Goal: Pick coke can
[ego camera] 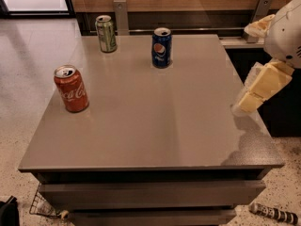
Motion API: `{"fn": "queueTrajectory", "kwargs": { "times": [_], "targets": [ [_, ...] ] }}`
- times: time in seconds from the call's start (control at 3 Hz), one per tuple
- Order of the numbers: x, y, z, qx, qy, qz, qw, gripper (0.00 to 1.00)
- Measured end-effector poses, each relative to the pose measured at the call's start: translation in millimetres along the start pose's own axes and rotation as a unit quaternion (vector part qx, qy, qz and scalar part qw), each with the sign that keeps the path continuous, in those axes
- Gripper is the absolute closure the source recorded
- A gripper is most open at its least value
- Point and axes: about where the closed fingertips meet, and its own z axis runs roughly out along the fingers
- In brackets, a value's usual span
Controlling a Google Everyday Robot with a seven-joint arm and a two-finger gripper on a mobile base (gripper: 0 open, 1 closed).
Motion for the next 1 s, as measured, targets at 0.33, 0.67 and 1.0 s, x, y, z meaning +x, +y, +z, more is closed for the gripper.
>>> {"fn": "queueTrajectory", "kwargs": {
  "times": [0.33, 0.67, 1.0],
  "targets": [
    [-30, -9, 37, -0.001, -0.1, 0.025, 0.9947, 0.0],
    [-74, -20, 70, 0.004, -0.218, 0.037, 0.9753, 0.0],
    [-119, -22, 83, 0.011, -0.325, 0.049, 0.9444, 0.0]
  ]
}}
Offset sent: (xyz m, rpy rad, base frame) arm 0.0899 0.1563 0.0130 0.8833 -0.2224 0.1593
